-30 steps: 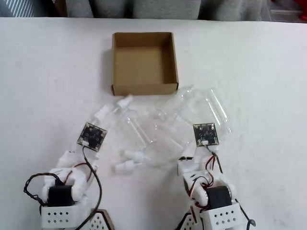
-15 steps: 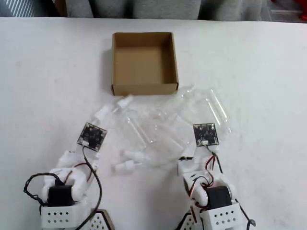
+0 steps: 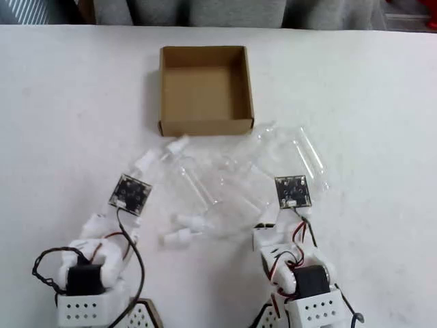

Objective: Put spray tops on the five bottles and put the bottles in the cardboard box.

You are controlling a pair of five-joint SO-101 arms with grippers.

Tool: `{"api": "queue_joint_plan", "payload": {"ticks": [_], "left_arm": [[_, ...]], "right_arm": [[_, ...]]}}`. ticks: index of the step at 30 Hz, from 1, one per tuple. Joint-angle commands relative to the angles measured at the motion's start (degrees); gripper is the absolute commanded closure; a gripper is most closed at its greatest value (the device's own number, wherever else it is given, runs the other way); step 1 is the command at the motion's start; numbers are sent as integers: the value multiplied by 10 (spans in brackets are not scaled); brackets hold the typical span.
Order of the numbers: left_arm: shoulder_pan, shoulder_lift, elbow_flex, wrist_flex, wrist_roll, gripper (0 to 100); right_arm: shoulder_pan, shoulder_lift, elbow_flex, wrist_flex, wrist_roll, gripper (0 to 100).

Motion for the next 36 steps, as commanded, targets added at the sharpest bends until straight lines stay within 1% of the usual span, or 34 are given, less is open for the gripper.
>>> {"api": "queue_joint_plan", "payload": {"ticks": [1,7,15,19,29,32,34,36], "left_arm": [[-5,-10,-43,1,-3,976],[-5,-10,-71,1,-4,976],[-5,-10,-136,-9,-6,976],[-5,-10,-166,-19,-3,976],[0,-7,-218,-19,-1,976],[0,41,-244,-27,1,976],[0,107,-270,-47,27,976],[0,191,-304,-65,58,976]], "right_arm": [[6,2,5,4,4,974],[58,2,5,3,2,974],[70,2,-4,2,6,974],[95,2,-4,2,6,974],[105,2,-20,2,6,974],[152,-11,-32,1,6,974],[182,-29,-34,1,6,974],[196,-29,-40,-2,6,974]]}}
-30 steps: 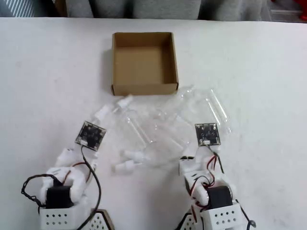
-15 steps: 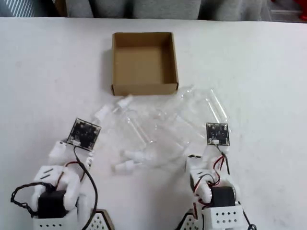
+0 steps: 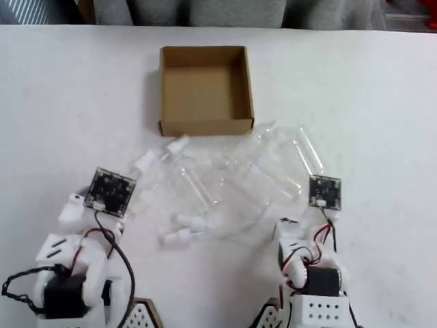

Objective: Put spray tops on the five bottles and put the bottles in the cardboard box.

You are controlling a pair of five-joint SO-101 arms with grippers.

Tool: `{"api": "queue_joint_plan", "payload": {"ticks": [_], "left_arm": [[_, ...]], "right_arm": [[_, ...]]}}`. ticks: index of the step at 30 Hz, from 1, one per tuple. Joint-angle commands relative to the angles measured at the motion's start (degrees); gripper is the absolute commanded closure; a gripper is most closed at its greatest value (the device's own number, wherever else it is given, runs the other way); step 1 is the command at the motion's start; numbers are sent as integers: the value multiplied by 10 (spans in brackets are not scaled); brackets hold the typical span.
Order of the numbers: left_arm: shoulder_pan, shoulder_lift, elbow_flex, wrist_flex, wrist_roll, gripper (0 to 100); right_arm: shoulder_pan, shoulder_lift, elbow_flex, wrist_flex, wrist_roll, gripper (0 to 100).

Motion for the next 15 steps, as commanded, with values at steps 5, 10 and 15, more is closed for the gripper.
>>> {"api": "queue_joint_plan", "payload": {"ticks": [5,10,15], "left_arm": [[0,349,-135,-76,127,976],[-8,504,-121,-169,176,976],[-83,583,-117,-253,178,976]], "right_arm": [[72,-7,-33,-46,7,974],[82,-7,-31,-123,8,974],[80,-7,-31,-197,120,974]]}}
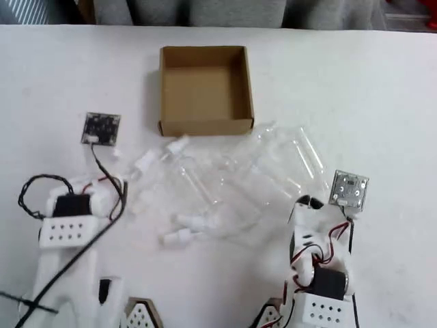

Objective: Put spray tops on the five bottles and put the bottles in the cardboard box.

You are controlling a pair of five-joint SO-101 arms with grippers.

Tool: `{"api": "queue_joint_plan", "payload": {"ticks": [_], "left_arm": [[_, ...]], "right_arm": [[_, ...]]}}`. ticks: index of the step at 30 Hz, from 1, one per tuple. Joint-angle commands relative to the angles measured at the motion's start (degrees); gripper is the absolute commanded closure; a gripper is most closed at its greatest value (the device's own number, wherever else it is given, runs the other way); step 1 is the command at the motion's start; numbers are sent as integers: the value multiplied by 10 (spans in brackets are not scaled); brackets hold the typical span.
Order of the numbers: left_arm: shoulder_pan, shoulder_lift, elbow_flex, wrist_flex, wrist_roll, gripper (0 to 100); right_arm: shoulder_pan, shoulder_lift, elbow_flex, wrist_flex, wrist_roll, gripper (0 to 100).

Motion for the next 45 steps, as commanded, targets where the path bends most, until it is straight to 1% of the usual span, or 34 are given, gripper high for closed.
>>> {"api": "queue_joint_plan", "payload": {"ticks": [1,3,7,11,14,17,21,25,29,30,33,35,39,41,44,45], "left_arm": [[-70,57,-13,-77,8,976],[-85,69,-15,-90,9,976],[-88,73,-16,-91,9,976],[-88,74,-17,-90,9,976],[-88,75,-17,-89,9,976],[-88,75,-17,-89,9,976],[-88,76,-16,-89,9,976],[-88,77,-16,-90,9,976],[-87,77,-16,-91,8,976],[-86,77,-16,-91,7,976],[-86,77,-16,-91,5,976],[-86,77,-15,-91,4,976],[-85,77,-15,-91,4,976],[-85,77,-15,-91,4,976],[-85,77,-15,-92,4,976],[-85,77,-13,-98,4,976]], "right_arm": [[1,3,-28,-80,117,974],[-7,5,-32,-116,153,974],[-68,7,-43,-150,178,978],[-131,8,-87,-116,208,978],[-161,44,-138,-86,208,978],[-184,140,-197,-80,208,975],[-209,319,-294,-65,208,974],[-231,481,-410,11,208,974],[-258,604,-519,101,209,974],[-264,630,-543,120,214,974],[-291,700,-609,169,274,974],[-306,739,-644,195,295,974],[-324,795,-678,203,322,971],[-326,816,-687,201,328,937],[-327,834,-689,201,329,845],[-330,837,-689,201,330,829]]}}
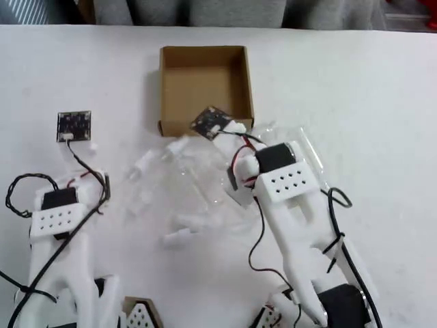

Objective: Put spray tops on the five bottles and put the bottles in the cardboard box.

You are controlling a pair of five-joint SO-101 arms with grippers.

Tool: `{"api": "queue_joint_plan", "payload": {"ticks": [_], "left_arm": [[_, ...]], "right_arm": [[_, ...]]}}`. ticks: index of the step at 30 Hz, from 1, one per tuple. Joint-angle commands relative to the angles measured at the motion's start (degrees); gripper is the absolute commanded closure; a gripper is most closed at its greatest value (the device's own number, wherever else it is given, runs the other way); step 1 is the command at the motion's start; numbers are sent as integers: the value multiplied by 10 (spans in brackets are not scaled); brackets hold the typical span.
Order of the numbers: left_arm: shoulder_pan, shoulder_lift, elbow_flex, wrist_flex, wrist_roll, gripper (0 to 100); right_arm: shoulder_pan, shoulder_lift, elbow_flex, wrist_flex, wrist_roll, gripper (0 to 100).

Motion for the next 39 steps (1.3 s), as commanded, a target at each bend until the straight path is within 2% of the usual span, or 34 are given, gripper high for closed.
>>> {"api": "queue_joint_plan", "payload": {"ticks": [1,8,16,25,39], "left_arm": [[-3,5,-12,-25,3,976],[-3,5,-12,-33,3,976],[1,5,-12,-33,3,976],[7,5,-12,-33,3,976],[14,5,-12,-33,2,976]], "right_arm": [[-16,13,-32,4,11,825],[-65,55,-29,-29,11,828],[-65,117,-42,-68,41,749],[-50,179,-98,-83,46,752],[-28,277,-106,-128,47,754]]}}
